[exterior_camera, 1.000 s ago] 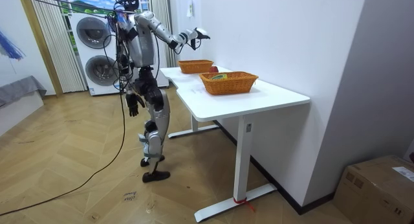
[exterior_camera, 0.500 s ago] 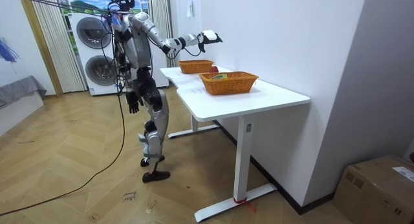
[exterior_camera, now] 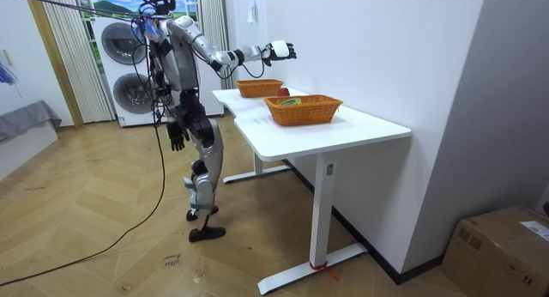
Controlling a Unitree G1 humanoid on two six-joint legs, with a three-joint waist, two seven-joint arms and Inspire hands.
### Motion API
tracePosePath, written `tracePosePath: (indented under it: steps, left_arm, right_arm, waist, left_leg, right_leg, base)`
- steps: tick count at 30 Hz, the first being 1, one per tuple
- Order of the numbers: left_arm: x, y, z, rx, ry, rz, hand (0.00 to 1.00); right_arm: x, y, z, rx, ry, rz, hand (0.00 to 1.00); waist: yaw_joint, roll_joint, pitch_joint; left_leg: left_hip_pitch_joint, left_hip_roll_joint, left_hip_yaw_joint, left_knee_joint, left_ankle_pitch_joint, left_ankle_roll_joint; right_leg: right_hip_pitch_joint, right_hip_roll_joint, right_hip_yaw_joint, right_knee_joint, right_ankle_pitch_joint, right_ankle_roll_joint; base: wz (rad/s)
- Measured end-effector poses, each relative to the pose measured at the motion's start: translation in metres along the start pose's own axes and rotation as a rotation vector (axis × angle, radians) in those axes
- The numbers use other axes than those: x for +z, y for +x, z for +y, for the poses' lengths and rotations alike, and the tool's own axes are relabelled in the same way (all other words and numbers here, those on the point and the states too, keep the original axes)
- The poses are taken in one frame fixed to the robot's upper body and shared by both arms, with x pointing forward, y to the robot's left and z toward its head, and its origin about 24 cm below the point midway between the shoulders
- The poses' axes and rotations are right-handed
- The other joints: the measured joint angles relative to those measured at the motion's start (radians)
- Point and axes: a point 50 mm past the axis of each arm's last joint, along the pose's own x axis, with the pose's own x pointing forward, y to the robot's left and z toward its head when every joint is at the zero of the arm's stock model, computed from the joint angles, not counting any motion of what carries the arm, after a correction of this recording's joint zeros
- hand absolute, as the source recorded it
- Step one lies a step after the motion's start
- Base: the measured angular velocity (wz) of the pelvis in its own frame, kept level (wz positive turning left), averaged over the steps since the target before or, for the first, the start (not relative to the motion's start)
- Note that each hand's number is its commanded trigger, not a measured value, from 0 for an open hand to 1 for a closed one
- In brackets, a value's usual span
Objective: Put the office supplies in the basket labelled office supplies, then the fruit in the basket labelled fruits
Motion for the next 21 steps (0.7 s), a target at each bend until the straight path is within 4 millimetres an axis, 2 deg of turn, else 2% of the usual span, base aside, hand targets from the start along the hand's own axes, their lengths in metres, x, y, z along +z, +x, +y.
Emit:
tracePosePath:
  steps: [7, 9, 11, 14, 21]
  left_arm:
    - [-0.007, 0.000, -0.001, 0.002, -0.007, 0.028, 0.00]
    - [-0.009, 0.000, -0.002, 0.002, -0.009, 0.033, 0.00]
    - [-0.012, -0.001, -0.002, 0.000, -0.009, 0.038, 0.00]
    - [-0.013, -0.001, -0.002, -0.002, -0.007, 0.043, 0.00]
    - [-0.023, -0.002, 0.000, 0.003, -0.010, 0.060, 0.00]
  right_arm:
    - [-0.021, -0.011, 0.009, 0.028, 0.081, 0.073, 0.00]
    - [-0.026, -0.013, 0.013, 0.037, 0.100, 0.090, 0.00]
    - [-0.031, -0.016, 0.016, 0.051, 0.135, 0.108, 0.00]
    - [-0.031, -0.017, 0.018, 0.064, 0.190, 0.113, 0.00]
    - [-0.031, -0.017, 0.020, 0.072, 0.290, 0.124, 0.00]
  waist:
    - [0.004, -0.001, -0.0016]
    - [0.003, 0.003, -0.0008]
    - [0.003, 0.008, -0.0033]
    - [0.003, 0.016, -0.0045]
    - [0.001, 0.026, -0.0006]
  left_leg:
    - [0.000, 0.000, 0.000, 0.001, 0.000, 0.000]
    - [0.001, 0.000, 0.000, 0.000, 0.000, 0.000]
    - [0.000, 0.000, -0.001, 0.000, 0.000, 0.000]
    - [0.002, 0.001, 0.001, 0.000, 0.000, 0.000]
    - [0.001, 0.001, 0.001, 0.000, 0.001, -0.001]
  right_leg:
    - [0.001, 0.000, 0.000, 0.000, 0.000, 0.000]
    - [0.001, 0.000, 0.001, -0.001, 0.000, 0.000]
    - [0.001, 0.000, 0.001, -0.001, 0.000, 0.000]
    - [0.001, 0.001, 0.001, -0.001, 0.000, 0.000]
    - [0.001, 0.002, 0.000, -0.003, 0.000, 0.000]
  base:
    - [0.00]
    - [0.00]
    - [0.00]
    - [0.00]
    - [0.00]
